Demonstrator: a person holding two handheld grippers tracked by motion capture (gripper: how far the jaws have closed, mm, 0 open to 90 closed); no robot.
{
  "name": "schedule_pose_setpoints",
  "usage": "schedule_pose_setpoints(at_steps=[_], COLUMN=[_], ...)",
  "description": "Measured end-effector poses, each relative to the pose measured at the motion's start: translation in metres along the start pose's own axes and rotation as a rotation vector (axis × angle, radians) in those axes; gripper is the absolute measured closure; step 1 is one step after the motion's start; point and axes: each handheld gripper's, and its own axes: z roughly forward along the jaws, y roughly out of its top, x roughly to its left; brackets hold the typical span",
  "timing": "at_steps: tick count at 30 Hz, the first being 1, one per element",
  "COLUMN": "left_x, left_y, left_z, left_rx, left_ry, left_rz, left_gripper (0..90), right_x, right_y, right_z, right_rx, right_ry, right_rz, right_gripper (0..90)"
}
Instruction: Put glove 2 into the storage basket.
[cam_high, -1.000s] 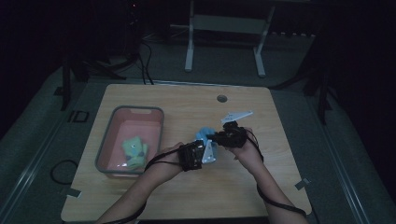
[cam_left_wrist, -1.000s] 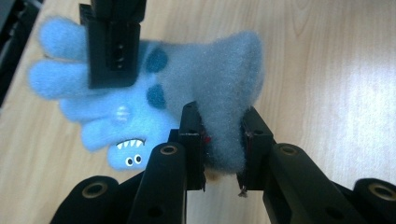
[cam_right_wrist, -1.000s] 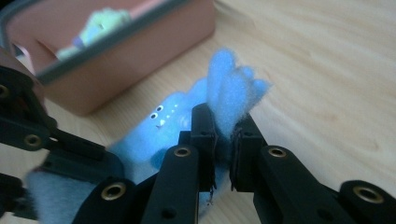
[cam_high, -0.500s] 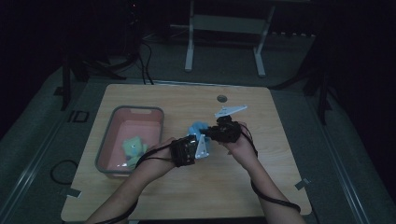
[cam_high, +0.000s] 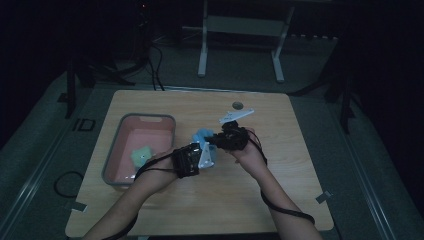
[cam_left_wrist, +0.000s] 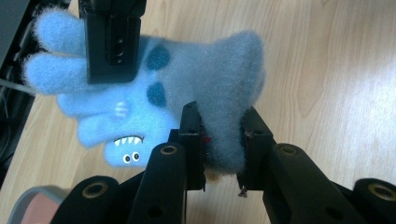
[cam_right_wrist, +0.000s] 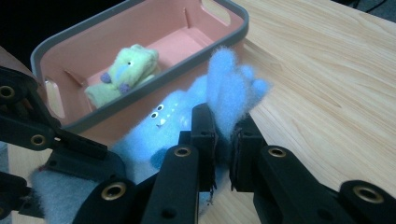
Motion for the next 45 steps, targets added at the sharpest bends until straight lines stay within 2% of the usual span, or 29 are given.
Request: schedule_pose_setpoints(at_steps=[17, 24, 35, 45], left_x=[0.005, 0.008, 0.012, 0.015], left_y=[-0.023, -0.038, -0.063, -0.093], left_z=[-0.014, -0.02, -0.029, -0.038], left_rx=[0.028, 0.044, 0.084, 0.107], left_ry=[0.016, 0.022, 0.031, 0.05], left_rz=[-0.021, -0.049, -0.078, -0.137], left_gripper=[75.7, 75.7, 75.7, 75.6], right_x=[0.019, 0.028, 0.042, 0.06], right_y=[0.019, 0.029, 0.04, 0.058], right_z=[0.025, 0.039, 0.065, 0.093], right_rx=[0.016, 0.022, 0.03, 0.046], right_ry=[0.018, 0.036, 0.073, 0.104], right_rz=[-0.04, -0.059, -0.062, -0.101], right_gripper=[82.5, 82.5, 82.4, 82.4])
